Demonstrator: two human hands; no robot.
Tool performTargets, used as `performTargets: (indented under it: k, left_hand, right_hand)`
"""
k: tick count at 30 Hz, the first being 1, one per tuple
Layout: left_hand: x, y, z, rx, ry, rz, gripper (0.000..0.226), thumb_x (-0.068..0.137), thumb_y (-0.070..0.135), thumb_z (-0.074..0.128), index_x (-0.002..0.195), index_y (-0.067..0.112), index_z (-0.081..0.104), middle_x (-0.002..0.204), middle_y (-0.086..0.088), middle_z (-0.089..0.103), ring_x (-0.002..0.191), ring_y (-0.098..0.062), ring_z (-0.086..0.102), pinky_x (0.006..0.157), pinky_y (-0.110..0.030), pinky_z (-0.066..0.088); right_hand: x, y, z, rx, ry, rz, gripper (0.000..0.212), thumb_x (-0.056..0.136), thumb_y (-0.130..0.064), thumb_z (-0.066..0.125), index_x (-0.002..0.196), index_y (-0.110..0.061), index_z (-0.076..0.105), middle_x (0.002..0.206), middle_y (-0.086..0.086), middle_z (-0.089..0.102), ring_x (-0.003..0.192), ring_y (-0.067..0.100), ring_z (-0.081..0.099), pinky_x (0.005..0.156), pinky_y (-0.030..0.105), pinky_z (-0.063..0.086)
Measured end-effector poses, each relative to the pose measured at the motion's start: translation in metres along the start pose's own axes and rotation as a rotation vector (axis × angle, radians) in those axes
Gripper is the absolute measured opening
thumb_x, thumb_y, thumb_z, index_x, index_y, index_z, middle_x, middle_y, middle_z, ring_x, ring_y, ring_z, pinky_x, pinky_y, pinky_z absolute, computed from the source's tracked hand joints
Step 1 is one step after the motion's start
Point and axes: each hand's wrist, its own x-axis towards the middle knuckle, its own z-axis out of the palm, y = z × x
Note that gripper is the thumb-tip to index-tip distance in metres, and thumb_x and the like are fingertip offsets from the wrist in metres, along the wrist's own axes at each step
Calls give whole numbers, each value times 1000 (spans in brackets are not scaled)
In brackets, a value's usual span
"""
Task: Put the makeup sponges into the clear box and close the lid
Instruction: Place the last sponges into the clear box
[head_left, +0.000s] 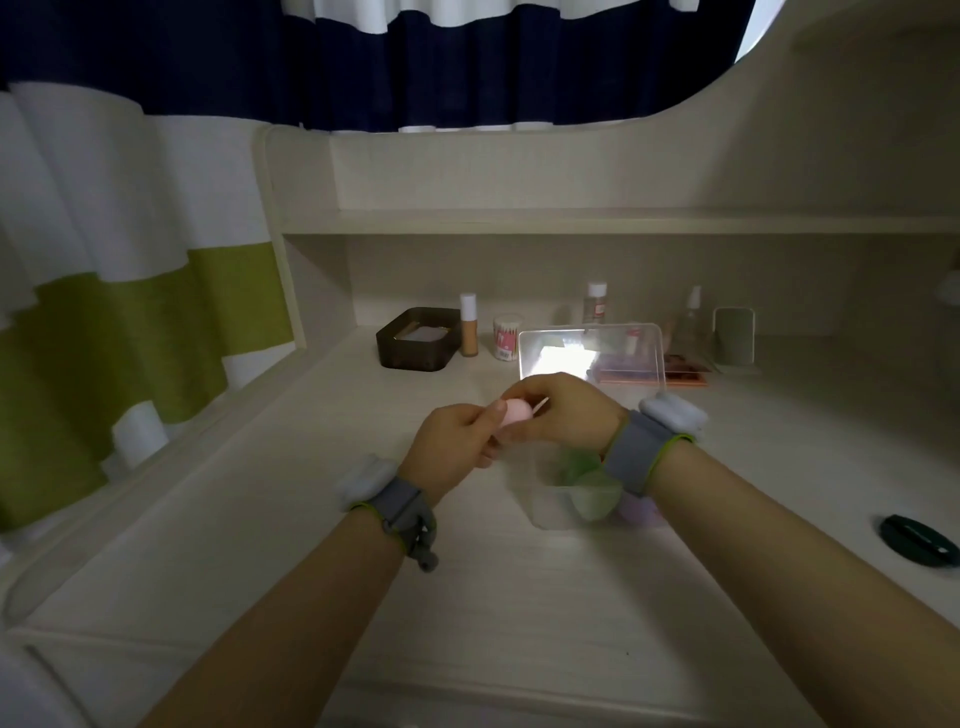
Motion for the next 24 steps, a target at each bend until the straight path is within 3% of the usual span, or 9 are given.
performTargets:
  k: [3,5,7,9,12,15,19,22,24]
  left_hand:
    - [-2,5,9,-31,-78,-1,31,94,23,47,112,1,61,91,-8,62,64,-10,55,54,-11,50]
    - [-4,5,15,-23,-125,-3,16,92,13,52,106,10,59,85,-3,57,62,-9,51,47,-5,46]
    - [-5,4,20,5,-146,-10,12,89,7,55,99,13,56,74,1,51,61,-9,48,51,-10,47]
    - [-5,1,25,42,-149,-3,27,85,8,61,112,6,55,74,1,53,63,-10,50,59,-20,47]
    - [-5,-2,29,79,-163,-26,49,81,12,68,125,4,49,97,-6,52,79,-19,55,71,-31,53]
    - [-6,-4,31,117,-187,-57,55,80,12,69,129,4,45,106,-6,47,94,-21,52,86,-39,52]
    - [-8,-4,32,77,-214,-81,56,83,10,66,132,0,41,105,-7,48,90,-26,54,64,-24,48]
    - [-8,-5,32,60,-236,-91,51,84,8,64,129,-2,44,91,-2,54,83,-23,55,63,-20,47]
    - [-7,-6,33,65,-236,-93,52,84,9,64,130,-2,43,102,-7,58,83,-21,56,64,-20,48]
  right_hand:
    - [-6,8,-12,97,45,52,29,76,-15,75,102,-5,70,89,7,64,76,19,57,68,27,51]
    - [-8,14,-18,72,64,82,27,78,-13,73,103,-3,69,87,6,61,73,18,56,64,23,47]
    - [-6,21,-21,-6,93,109,31,78,-13,72,106,-3,67,91,4,58,81,17,54,69,24,44]
    - [-4,26,-22,-95,99,149,36,77,-13,73,110,-4,64,97,5,58,88,16,53,77,23,41]
    - [-3,31,-20,-157,49,173,34,75,-9,71,107,-4,65,109,11,66,90,15,54,77,25,43]
    - [-2,32,-17,-183,34,175,32,74,-9,71,105,-6,67,112,11,68,91,17,57,82,29,48]
    - [0,29,-15,-212,18,174,30,75,-13,70,105,-6,68,112,11,69,103,25,63,87,32,50]
    - [0,25,-14,-254,6,176,31,77,-15,69,106,-5,68,114,12,68,105,26,62,86,31,49]
    - [0,24,-12,-283,-3,183,33,78,-15,68,108,-4,68,116,12,67,107,26,61,86,30,48]
